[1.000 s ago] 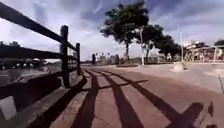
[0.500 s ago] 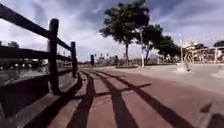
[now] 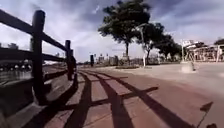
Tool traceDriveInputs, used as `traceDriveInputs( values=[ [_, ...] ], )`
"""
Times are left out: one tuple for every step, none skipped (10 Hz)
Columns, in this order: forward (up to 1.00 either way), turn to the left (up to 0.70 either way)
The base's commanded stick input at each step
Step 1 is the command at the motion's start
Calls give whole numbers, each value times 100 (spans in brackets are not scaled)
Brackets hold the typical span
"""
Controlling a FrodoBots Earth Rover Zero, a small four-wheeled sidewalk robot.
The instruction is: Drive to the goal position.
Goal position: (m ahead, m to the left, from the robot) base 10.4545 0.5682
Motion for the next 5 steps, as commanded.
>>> traceDriveInputs(
  values=[
    [85, -4],
    [85, -4],
    [85, -4],
    [85, -4],
    [85, -4]
  ],
)
